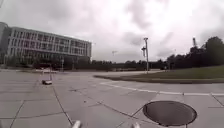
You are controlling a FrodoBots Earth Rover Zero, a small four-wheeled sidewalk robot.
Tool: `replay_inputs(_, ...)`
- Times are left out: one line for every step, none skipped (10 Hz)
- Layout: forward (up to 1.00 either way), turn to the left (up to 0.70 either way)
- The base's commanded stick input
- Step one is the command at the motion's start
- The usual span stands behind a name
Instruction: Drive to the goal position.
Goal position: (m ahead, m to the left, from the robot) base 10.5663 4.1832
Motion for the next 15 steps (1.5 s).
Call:
replay_inputs(0.70, 0.00)
replay_inputs(0.70, 0.00)
replay_inputs(0.70, 0.00)
replay_inputs(0.70, 0.00)
replay_inputs(0.70, 0.00)
replay_inputs(0.70, 0.00)
replay_inputs(0.70, 0.00)
replay_inputs(0.70, 0.00)
replay_inputs(0.70, 0.00)
replay_inputs(0.70, 0.00)
replay_inputs(0.70, 0.00)
replay_inputs(0.70, 0.00)
replay_inputs(0.70, 0.00)
replay_inputs(0.70, 0.00)
replay_inputs(0.70, -0.25)
